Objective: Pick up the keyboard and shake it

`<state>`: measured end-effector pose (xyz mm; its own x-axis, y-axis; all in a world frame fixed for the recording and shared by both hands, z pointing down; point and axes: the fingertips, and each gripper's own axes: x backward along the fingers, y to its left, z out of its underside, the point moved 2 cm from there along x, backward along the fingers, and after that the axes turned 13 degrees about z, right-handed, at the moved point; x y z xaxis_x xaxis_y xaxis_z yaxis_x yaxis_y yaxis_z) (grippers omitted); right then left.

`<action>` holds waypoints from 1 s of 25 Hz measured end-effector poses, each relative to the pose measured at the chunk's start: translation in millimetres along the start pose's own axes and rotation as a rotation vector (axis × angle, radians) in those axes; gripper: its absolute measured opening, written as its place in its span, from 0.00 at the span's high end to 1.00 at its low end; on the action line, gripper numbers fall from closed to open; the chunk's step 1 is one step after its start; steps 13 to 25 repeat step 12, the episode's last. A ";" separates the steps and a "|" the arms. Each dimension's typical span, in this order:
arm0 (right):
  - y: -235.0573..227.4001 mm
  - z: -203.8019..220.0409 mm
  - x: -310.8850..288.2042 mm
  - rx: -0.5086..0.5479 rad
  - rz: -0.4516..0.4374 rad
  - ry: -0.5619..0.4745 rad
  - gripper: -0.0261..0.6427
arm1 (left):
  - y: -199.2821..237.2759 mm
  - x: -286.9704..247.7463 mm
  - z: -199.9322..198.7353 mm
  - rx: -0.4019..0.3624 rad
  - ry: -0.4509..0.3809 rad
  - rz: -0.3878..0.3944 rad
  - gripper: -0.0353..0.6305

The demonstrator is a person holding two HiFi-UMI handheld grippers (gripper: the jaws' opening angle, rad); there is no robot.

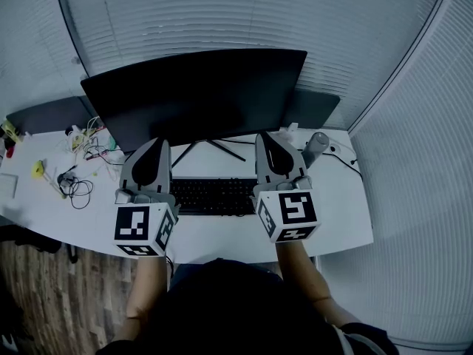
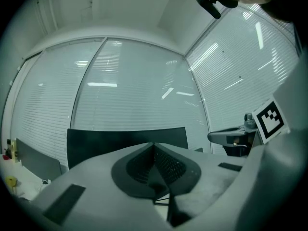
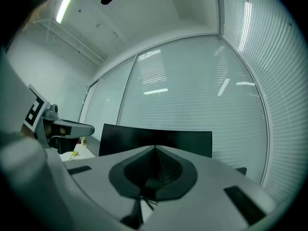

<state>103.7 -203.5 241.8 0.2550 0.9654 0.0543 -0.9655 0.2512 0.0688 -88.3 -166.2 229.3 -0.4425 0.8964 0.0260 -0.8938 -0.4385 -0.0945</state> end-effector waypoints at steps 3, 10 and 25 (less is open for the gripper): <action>-1.4 0.9 0.2 -0.004 0.003 0.001 0.92 | -0.8 -0.4 0.0 -0.001 -0.002 0.003 0.91; 1.1 1.9 1.8 -0.006 0.014 0.001 0.92 | -2.7 -0.4 -1.0 0.001 -0.013 0.022 0.91; 2.9 2.6 1.2 -0.006 0.018 0.003 0.92 | -2.9 -0.7 -0.2 0.002 -0.014 0.030 0.91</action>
